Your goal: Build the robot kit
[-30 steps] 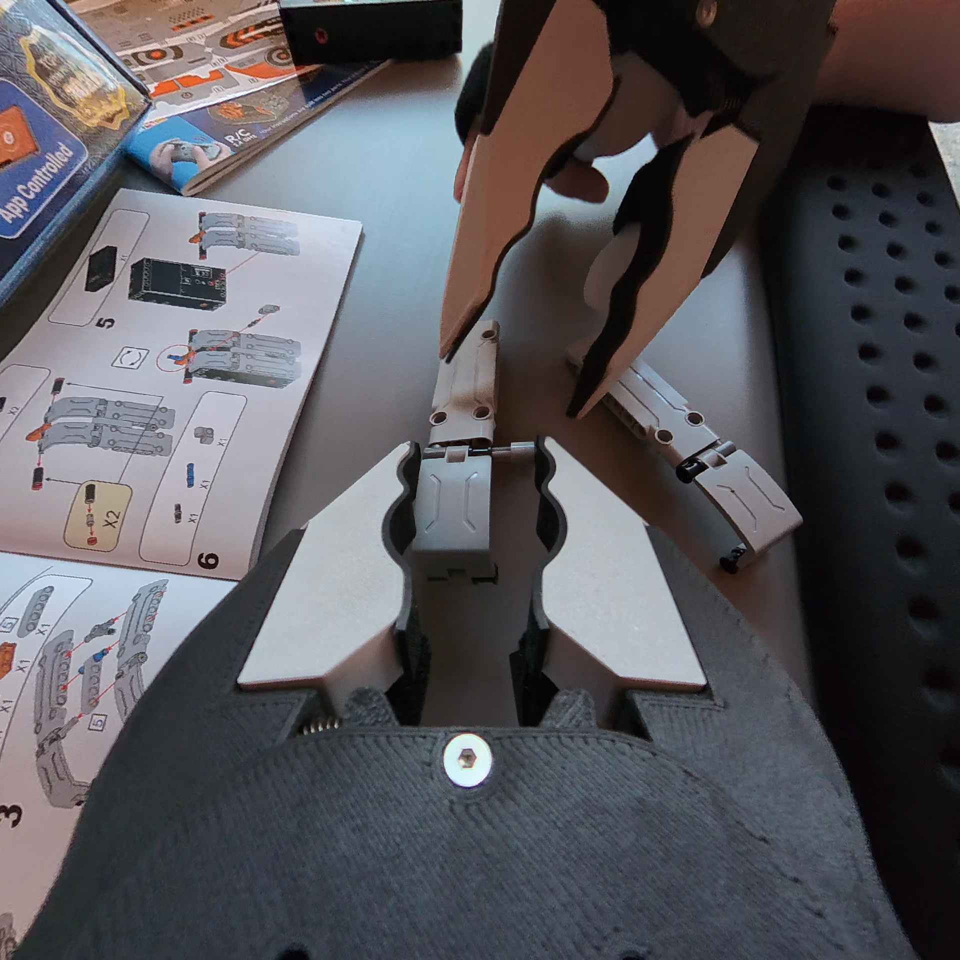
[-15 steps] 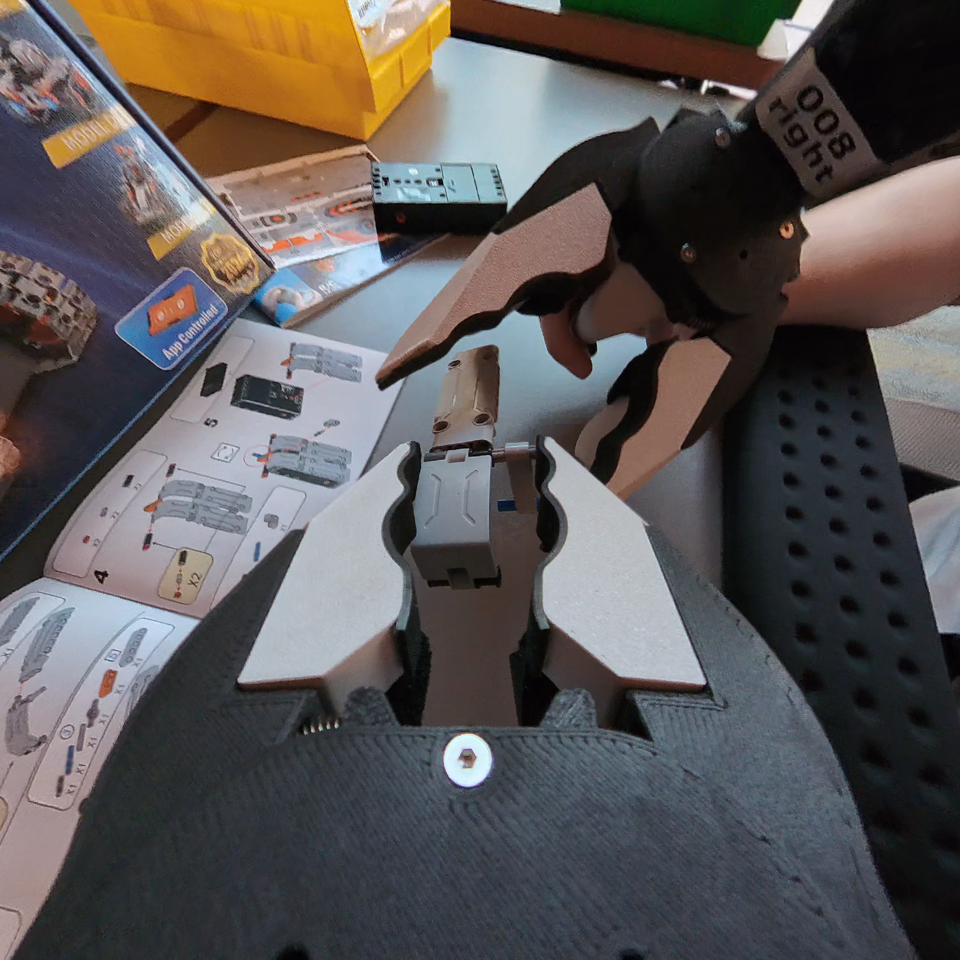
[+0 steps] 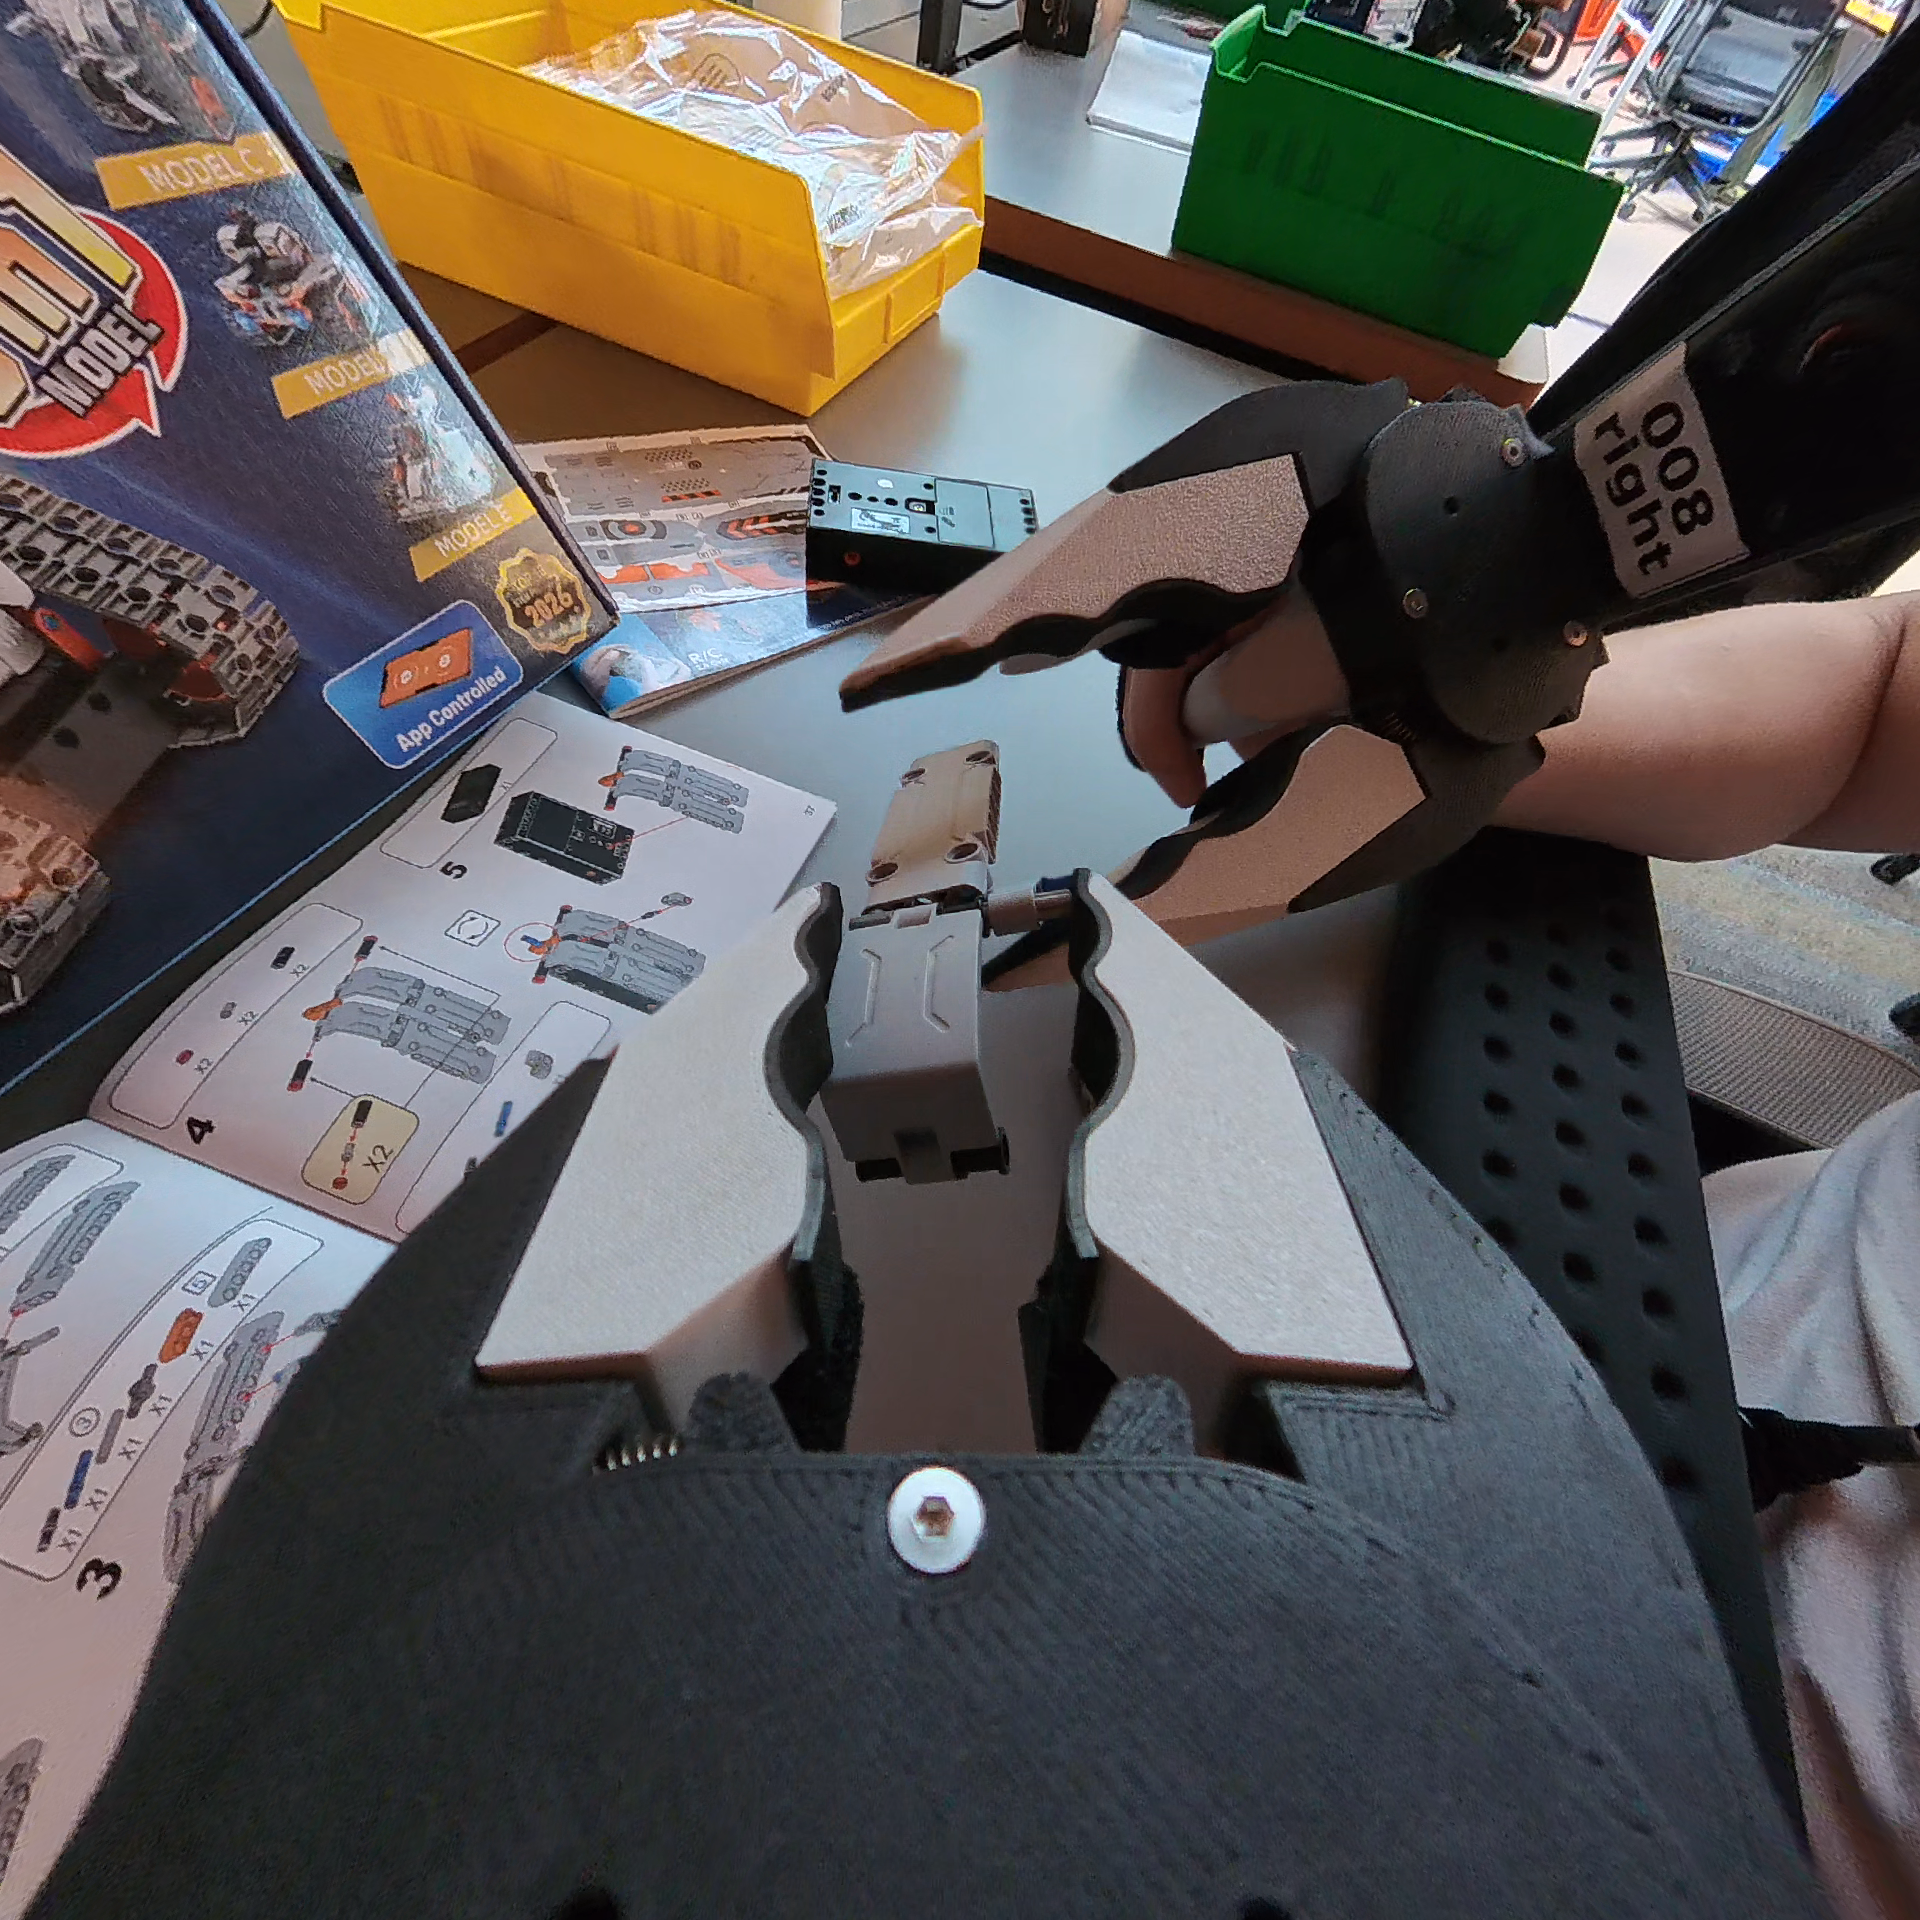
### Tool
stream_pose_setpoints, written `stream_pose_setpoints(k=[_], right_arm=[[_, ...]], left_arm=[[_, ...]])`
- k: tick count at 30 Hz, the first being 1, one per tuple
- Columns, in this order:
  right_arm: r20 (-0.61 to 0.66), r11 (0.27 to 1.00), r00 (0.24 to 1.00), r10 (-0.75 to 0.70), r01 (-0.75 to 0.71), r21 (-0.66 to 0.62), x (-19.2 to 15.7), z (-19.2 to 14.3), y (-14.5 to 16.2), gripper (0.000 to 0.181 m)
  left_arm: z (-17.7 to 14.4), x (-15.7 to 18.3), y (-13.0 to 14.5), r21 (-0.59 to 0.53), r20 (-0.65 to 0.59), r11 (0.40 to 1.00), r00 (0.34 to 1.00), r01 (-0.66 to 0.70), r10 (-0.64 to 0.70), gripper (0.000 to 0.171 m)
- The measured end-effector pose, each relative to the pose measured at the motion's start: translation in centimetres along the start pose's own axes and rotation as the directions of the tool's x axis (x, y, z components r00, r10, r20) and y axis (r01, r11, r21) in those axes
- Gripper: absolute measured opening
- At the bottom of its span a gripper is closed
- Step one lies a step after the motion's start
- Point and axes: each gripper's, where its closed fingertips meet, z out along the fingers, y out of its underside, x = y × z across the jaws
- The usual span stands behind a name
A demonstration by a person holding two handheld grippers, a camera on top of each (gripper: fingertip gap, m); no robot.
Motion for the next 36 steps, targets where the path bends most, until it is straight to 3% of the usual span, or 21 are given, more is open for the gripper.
stream_pose_setpoints(k=[4, 10, 14, 17, 23, 36], right_arm=[[0.022, 0.996, 0.997, -0.074, 0.075, -0.044, -0.4, 0.0, 0.8, 0.045], [0.112, 0.996, 0.991, -0.073, 0.078, -0.038, -1.5, -0.1, 1.0, 0.036], [0.161, 0.984, 0.973, -0.163, 0.173, -0.05, -2.7, -0.2, 1.4, 0.024], [0.162, 0.968, 0.961, -0.224, 0.239, -0.077, -3.0, 0.0, 1.9, 0.024], [0.106, 0.958, 0.956, -0.275, 0.281, -0.05, -2.5, -0.2, 1.1, 0.024], [-0.064, 0.891, 0.891, -0.449, 0.451, 0.04, -1.5, -1.5, -1.4, 0.006]], left_arm=[[-0.2, 0.0, 0.8, -0.009, -0.021, 1.0, 1.0, 0.011, -0.012, 0.043], [-0.5, 0.5, 1.8, -0.016, -0.061, 1.0, 0.998, -0.018, 0.017, 0.043], [-0.4, 0.6, 2.4, -0.039, -0.069, 0.999, 0.997, -0.033, 0.03, 0.043], [-0.2, 0.4, 2.8, -0.054, -0.057, 0.998, 0.998, -0.026, 0.023, 0.043], [-0.3, 0.0, 2.5, -0.037, -0.02, 0.999, 1.0, -0.022, 0.021, 0.043], [-1.4, 0.2, 0.1, 0.1, -0.01, 0.995, 1.0, 0.016, -0.015, 0.042]])
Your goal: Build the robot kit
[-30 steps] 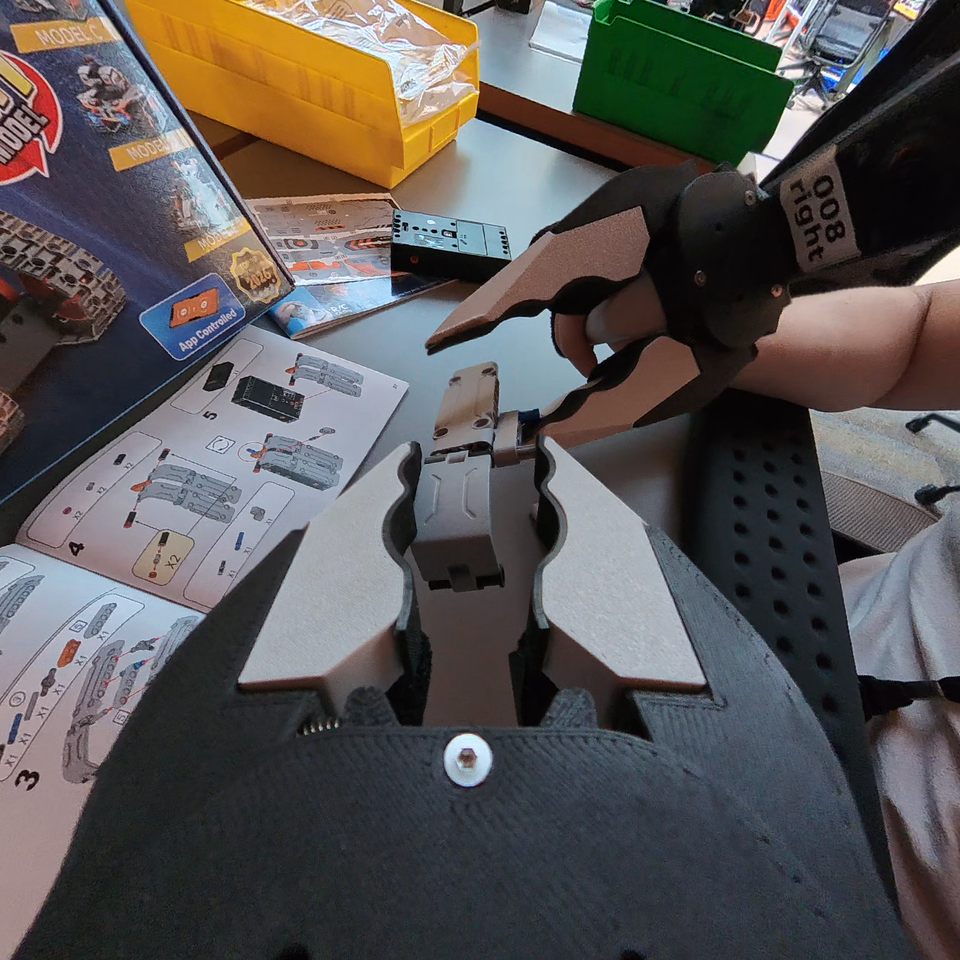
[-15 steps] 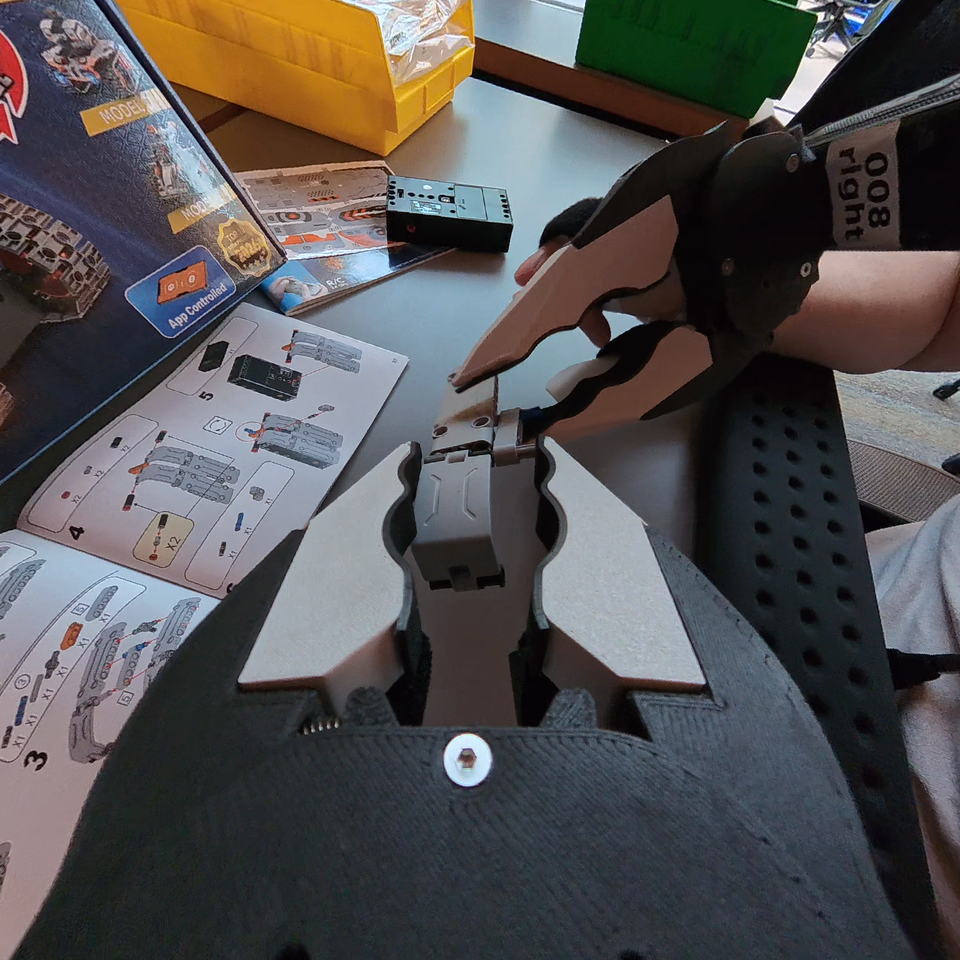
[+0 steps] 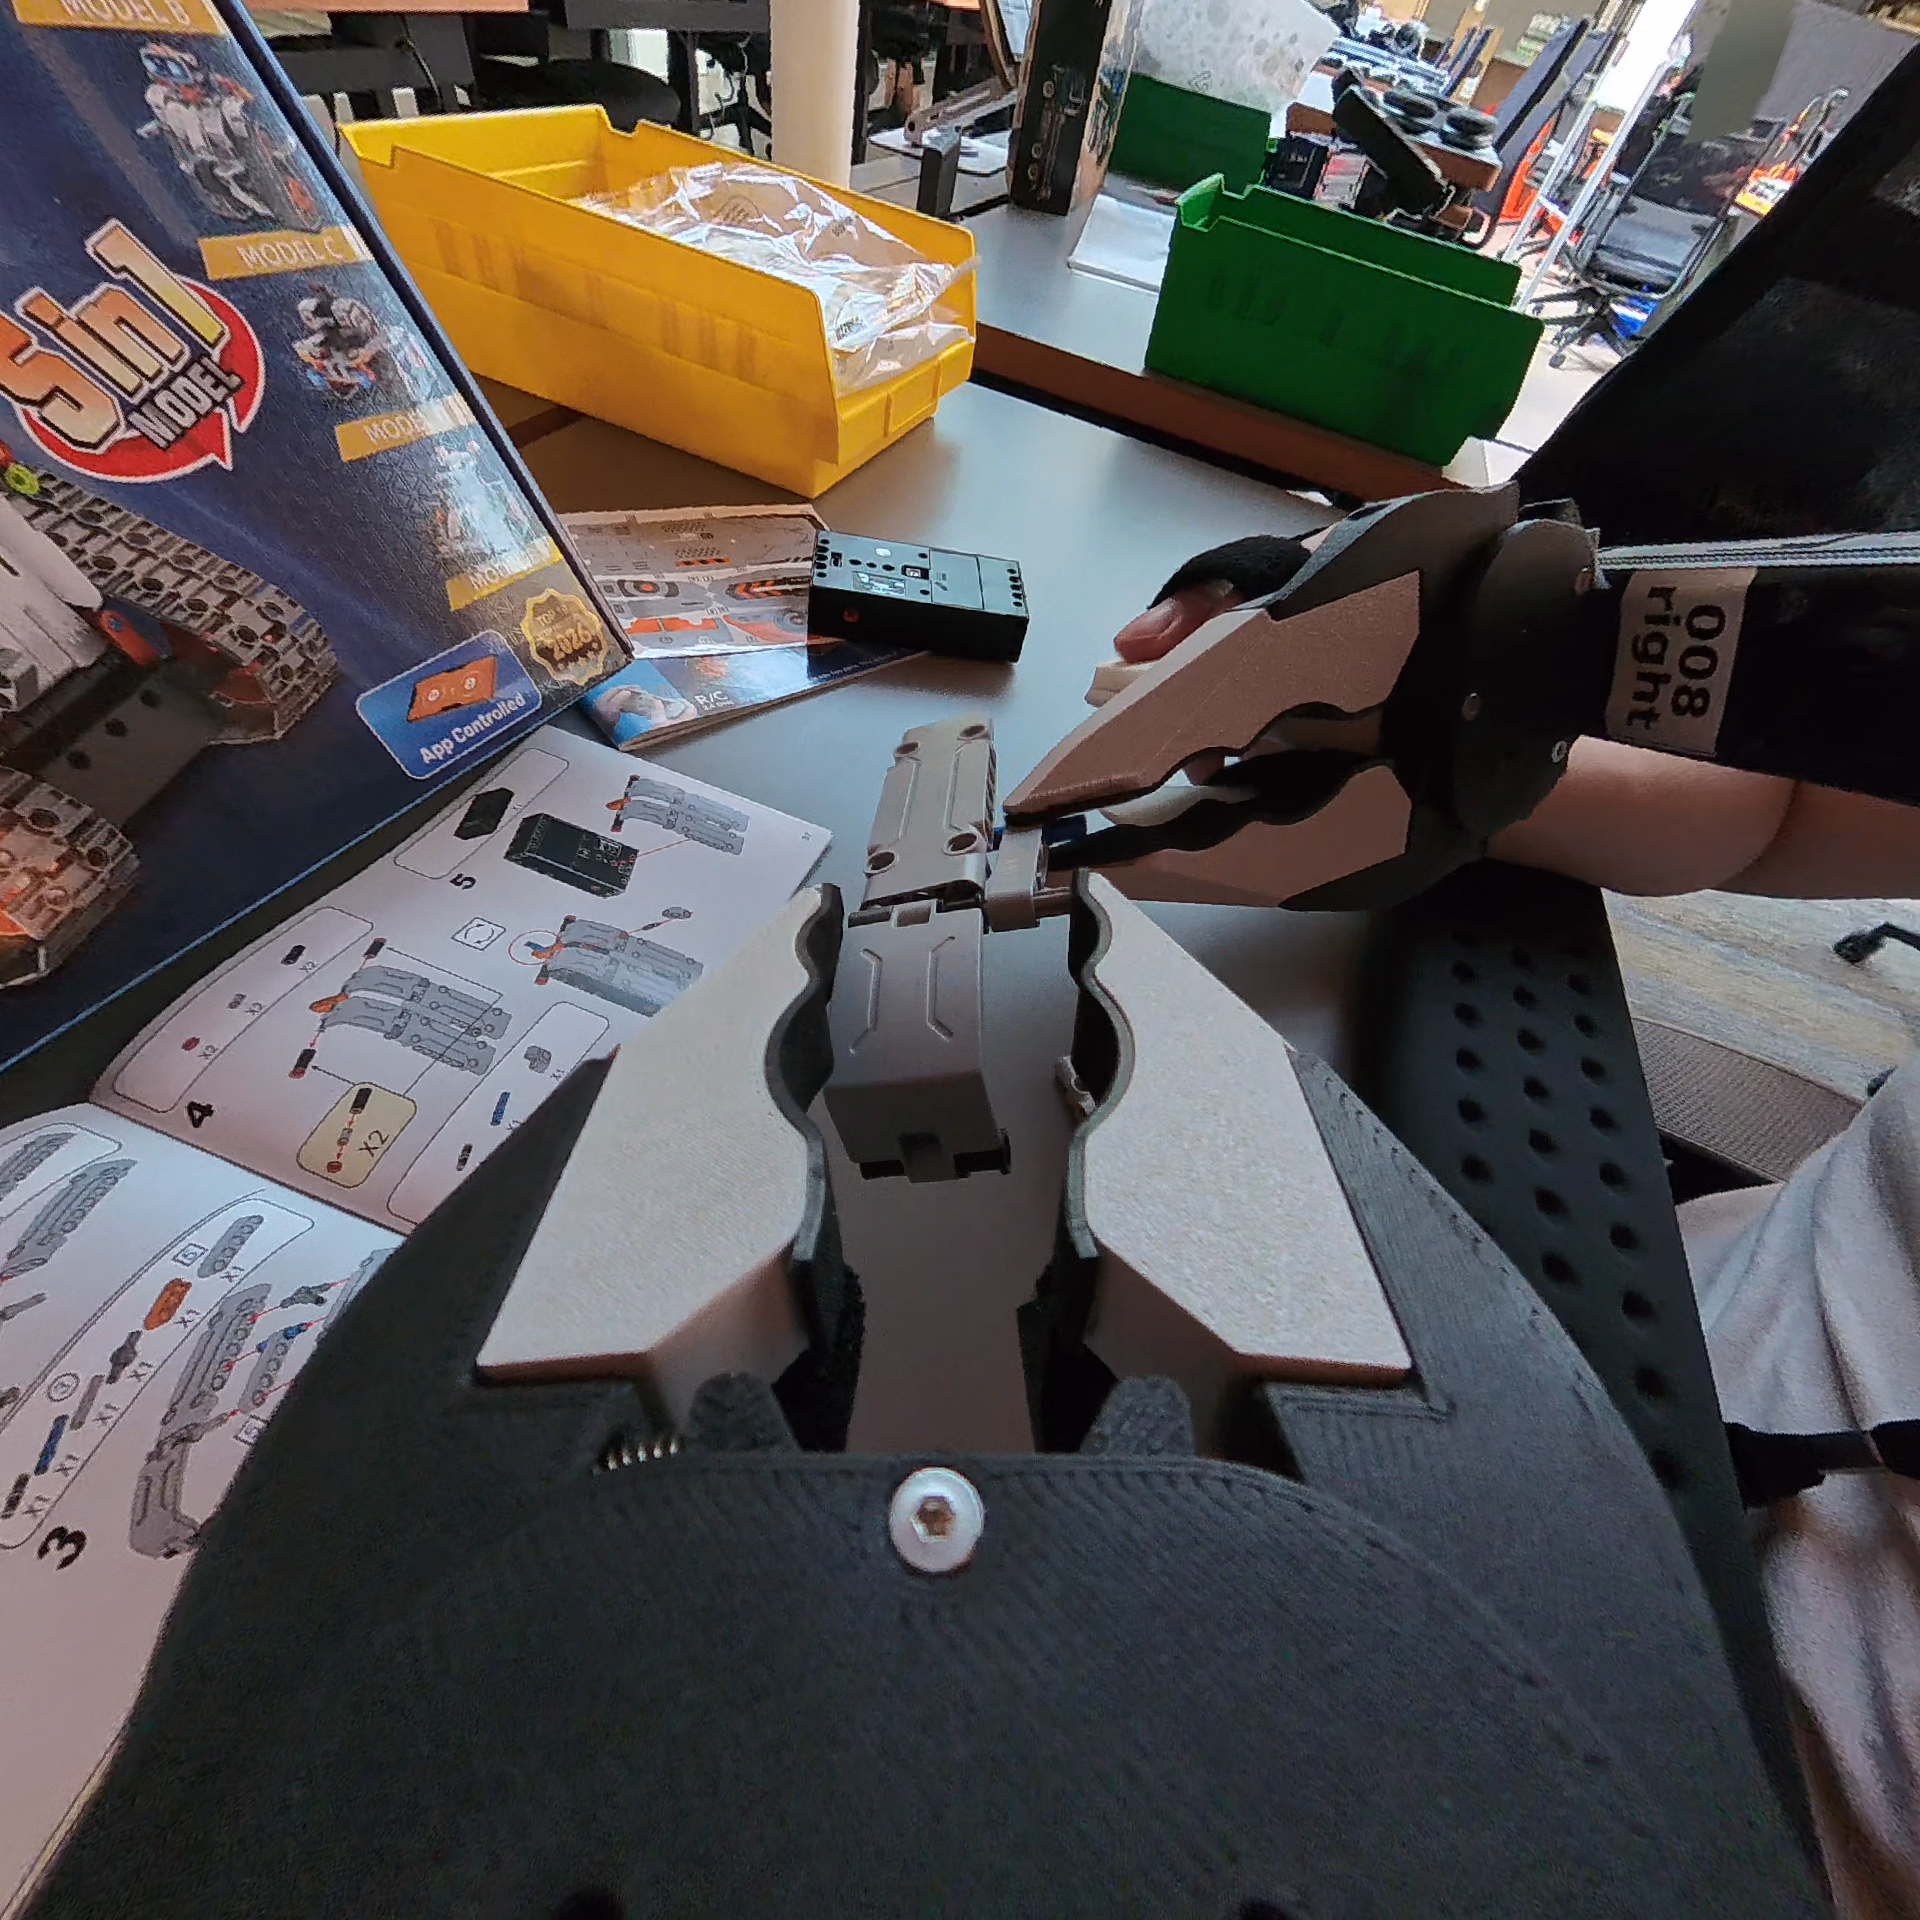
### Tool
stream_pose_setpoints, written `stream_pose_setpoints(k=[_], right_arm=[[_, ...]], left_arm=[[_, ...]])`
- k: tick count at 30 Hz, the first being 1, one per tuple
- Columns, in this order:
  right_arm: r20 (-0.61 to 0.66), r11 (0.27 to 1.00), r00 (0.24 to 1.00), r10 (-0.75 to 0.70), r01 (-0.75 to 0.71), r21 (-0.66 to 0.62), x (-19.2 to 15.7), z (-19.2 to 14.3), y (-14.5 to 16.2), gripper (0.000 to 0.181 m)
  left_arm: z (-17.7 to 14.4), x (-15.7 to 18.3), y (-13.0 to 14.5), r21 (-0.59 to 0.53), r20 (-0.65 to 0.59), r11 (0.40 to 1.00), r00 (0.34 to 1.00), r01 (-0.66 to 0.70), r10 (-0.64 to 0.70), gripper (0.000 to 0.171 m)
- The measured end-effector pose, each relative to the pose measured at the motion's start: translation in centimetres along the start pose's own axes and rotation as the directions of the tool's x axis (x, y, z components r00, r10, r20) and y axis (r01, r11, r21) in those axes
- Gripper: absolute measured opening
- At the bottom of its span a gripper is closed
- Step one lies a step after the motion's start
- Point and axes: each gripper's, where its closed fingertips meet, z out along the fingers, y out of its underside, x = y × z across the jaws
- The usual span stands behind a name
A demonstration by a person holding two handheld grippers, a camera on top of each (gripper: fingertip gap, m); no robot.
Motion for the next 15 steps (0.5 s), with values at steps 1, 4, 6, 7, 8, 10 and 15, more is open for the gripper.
stream_pose_setpoints(k=[1, 4, 6, 7, 8, 10, 15], right_arm=[[-0.01, 1.0, 1.0, -0.004, 0.004, 0.002, 0.2, -0.1, -0.1, 0.005], [-0.026, 0.998, 0.998, -0.056, 0.056, 0.007, 0.2, -0.3, -0.2, 0.006], [-0.038, 0.993, 0.993, -0.115, 0.116, 0.006, 0.1, -0.4, -0.2, 0.005], [-0.042, 0.99, 0.99, -0.138, 0.138, 0.007, 0.1, -0.4, -0.2, 0.006], [-0.044, 0.988, 0.987, -0.151, 0.152, 0.01, 0.1, -0.5, -0.3, 0.006], [-0.031, 0.988, 0.988, -0.155, 0.155, 0.02, -0.2, -0.5, -0.3, 0.006], [-0.004, 0.984, 0.988, -0.156, 0.156, 0.09, -0.8, -0.8, -0.9, 0.006]], left_arm=[[0.0, 0.0, -0.1, 0.008, 0.001, 1.0, 1.0, -0.003, 0.003, 0.042], [0.0, 0.2, -0.2, 0.012, -0.007, 1.0, 1.0, 0.005, -0.005, 0.042], [0.0, 0.4, -0.2, 0.014, -0.019, 0.999, 0.999, 0.03, -0.029, 0.043], [0.0, 0.4, -0.1, 0.014, -0.027, 0.999, 0.999, 0.033, -0.032, 0.043], [0.0, 0.5, 0.0, 0.012, -0.032, 1.0, 0.999, 0.024, -0.024, 0.043], [0.0, 0.7, 0.3, 0.002, -0.04, 1.0, 0.999, -0.012, 0.012, 0.043], [-0.4, 0.5, 0.8, 0.007, -0.054, 1.0, 0.998, -0.015, 0.015, 0.043]])
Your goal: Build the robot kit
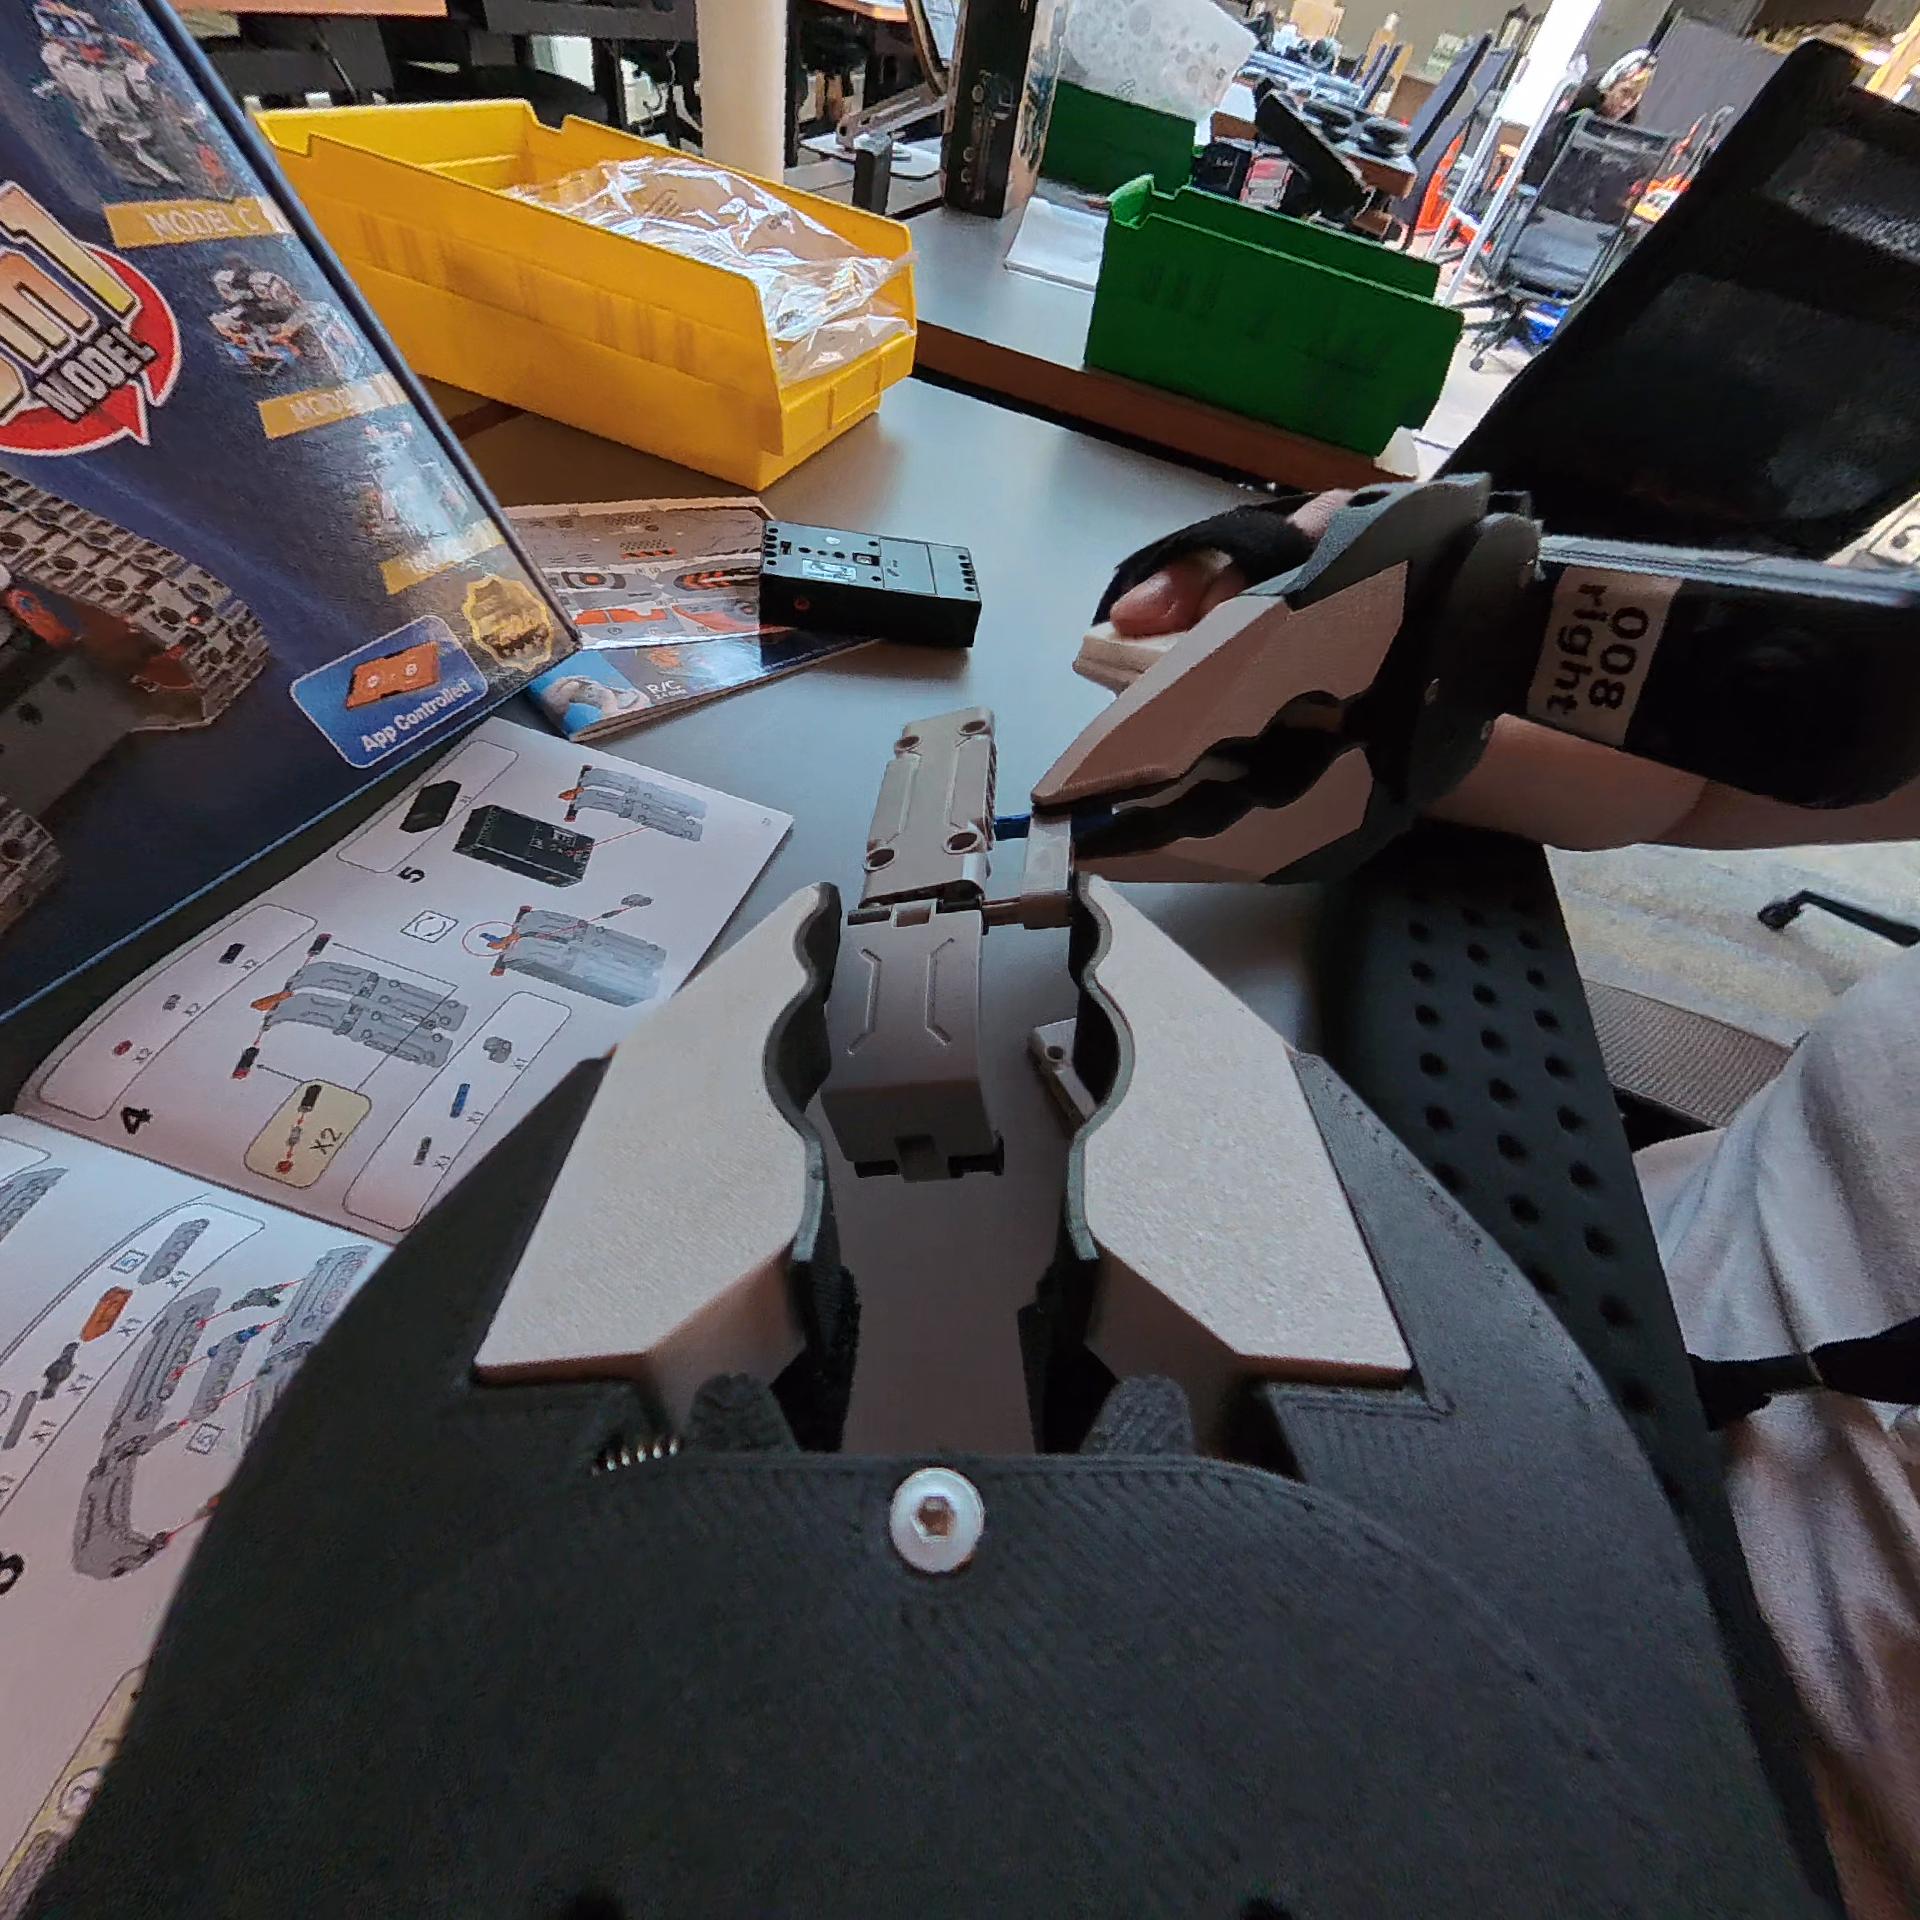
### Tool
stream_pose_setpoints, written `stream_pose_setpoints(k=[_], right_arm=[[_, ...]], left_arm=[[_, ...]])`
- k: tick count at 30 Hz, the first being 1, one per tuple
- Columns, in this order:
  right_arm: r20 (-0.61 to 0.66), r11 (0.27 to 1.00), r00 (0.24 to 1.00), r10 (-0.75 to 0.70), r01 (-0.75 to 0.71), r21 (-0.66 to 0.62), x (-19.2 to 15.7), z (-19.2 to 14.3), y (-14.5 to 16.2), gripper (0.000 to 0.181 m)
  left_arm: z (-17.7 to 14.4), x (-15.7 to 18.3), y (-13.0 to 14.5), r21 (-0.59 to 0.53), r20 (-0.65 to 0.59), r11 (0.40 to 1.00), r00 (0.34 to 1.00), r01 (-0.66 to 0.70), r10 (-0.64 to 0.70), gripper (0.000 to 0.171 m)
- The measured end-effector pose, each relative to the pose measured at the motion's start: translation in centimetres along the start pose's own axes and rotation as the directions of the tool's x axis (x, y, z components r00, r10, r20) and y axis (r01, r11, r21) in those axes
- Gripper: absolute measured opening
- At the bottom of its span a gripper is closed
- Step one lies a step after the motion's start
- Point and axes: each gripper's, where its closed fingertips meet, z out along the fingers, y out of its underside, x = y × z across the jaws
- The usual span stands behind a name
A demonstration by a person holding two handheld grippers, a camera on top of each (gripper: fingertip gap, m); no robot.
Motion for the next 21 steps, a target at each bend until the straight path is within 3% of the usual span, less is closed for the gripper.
stream_pose_setpoints(k=[8, 12, 21], right_arm=[[-0.062, 0.995, 0.993, -0.097, 0.097, -0.004, 0.5, -0.2, -0.3, 0.006], [-0.088, 0.977, 0.973, -0.214, 0.213, -0.019, 0.4, -0.3, -0.4, 0.005], [0.014, 0.967, 0.967, -0.254, 0.254, -0.029, -1.3, -0.4, 0.3, 0.006]], left_arm=[[-0.3, 0.2, -0.5, 0.003, 0.039, 0.996, 0.995, -0.094, 0.093, 0.042], [-0.3, 0.2, -0.2, -0.03, 0.054, 0.994, 0.993, -0.103, 0.104, 0.042], [0.2, 0.1, 2.0, -0.154, 0.007, 0.988, 1.0, 0.016, -0.015, 0.042]])
